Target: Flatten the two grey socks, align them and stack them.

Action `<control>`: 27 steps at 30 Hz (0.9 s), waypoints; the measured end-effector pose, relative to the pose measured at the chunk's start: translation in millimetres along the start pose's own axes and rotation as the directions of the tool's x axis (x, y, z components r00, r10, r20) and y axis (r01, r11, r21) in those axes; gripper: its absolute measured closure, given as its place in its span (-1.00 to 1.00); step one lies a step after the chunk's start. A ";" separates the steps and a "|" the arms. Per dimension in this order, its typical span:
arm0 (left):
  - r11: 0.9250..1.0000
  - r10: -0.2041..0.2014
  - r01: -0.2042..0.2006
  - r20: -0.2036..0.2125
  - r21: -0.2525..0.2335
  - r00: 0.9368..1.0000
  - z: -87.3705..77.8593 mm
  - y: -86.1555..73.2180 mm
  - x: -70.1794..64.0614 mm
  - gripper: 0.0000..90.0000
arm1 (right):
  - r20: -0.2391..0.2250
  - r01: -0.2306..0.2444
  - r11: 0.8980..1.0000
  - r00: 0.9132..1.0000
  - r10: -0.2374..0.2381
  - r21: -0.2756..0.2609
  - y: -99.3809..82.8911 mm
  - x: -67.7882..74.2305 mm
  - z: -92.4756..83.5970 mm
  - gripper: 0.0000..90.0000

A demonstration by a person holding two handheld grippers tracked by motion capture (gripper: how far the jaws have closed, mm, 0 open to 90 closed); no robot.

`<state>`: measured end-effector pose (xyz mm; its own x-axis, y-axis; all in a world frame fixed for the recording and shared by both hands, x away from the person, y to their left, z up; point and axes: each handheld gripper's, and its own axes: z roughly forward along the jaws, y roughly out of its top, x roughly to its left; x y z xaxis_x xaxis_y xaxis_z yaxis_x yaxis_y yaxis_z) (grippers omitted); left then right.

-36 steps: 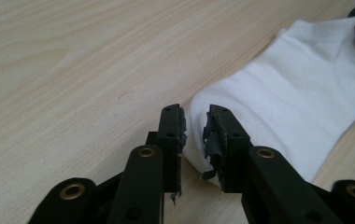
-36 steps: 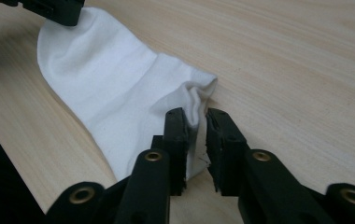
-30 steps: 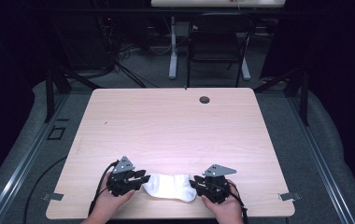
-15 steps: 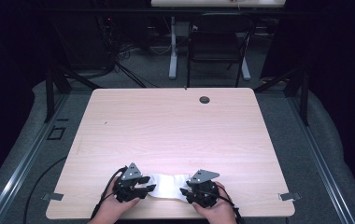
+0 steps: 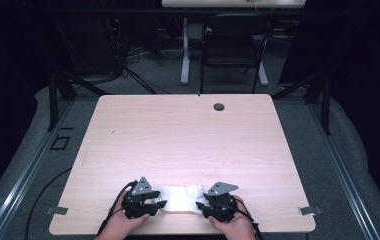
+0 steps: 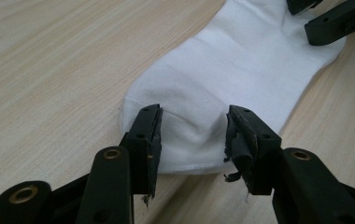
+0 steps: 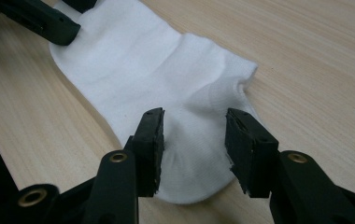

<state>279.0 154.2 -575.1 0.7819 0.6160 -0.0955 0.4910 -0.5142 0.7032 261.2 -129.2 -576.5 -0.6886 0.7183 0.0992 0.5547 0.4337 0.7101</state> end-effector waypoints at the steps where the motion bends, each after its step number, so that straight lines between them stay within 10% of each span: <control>1: 1.000 0.004 -0.004 -0.003 -0.001 1.000 0.3 -0.1 -0.2 0.22 | -0.004 -0.001 1.000 1.000 0.001 -0.002 -0.3 -1.0 0.0 0.28; 27: 0.998 -0.052 0.050 -0.057 -0.045 0.997 13.7 12.1 25.1 0.16 | 0.009 -0.046 0.999 0.999 0.046 -0.001 23.5 -24.4 18.8 0.29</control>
<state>309.9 155.3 -578.7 0.7317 0.6754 -0.0916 0.5118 -0.4556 0.7283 299.8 -126.3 -575.4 -0.6584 0.7421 0.1257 0.5853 0.3999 0.7053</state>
